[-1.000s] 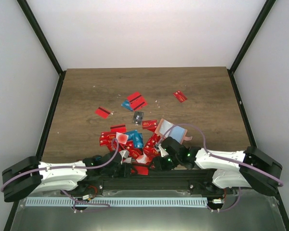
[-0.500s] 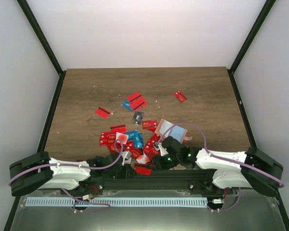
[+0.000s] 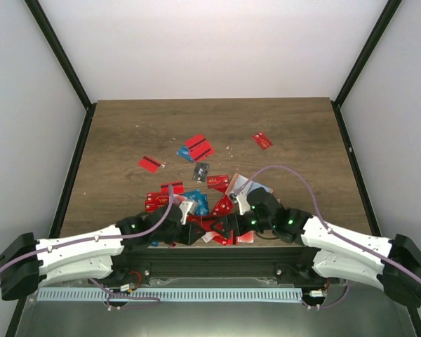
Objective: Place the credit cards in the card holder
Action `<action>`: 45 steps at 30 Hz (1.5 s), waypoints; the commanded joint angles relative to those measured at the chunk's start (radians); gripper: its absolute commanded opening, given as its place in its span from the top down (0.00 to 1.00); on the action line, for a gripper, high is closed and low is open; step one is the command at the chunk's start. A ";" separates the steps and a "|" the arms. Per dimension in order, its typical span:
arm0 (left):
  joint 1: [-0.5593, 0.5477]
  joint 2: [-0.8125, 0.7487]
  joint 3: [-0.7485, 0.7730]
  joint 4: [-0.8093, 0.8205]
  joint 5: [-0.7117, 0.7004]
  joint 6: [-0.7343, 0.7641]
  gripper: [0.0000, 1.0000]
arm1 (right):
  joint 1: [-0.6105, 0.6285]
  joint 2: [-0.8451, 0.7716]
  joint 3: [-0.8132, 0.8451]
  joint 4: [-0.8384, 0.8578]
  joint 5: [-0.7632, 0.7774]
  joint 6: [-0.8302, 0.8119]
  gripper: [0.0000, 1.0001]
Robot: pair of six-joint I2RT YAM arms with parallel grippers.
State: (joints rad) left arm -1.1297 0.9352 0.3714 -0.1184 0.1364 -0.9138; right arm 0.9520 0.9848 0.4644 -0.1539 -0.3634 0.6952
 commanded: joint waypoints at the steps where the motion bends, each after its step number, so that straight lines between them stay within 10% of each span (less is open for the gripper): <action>1: 0.041 0.043 0.182 -0.260 0.063 0.201 0.96 | -0.015 -0.068 0.074 -0.038 0.079 -0.128 0.00; 16: 0.170 0.138 0.414 -0.382 0.538 0.516 0.96 | -0.237 -0.278 -0.026 0.020 -0.258 -0.114 0.01; 29: 0.172 0.136 0.429 -0.380 0.634 0.530 0.96 | -0.243 -0.313 -0.102 0.261 -0.620 -0.031 0.50; 45: 0.171 0.149 0.440 -0.369 0.691 0.540 0.96 | -0.243 -0.241 -0.084 0.199 -0.746 -0.114 0.79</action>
State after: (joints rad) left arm -0.9627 1.0813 0.7780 -0.5072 0.8120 -0.3882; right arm 0.7147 0.7322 0.3584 0.0891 -1.0580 0.6228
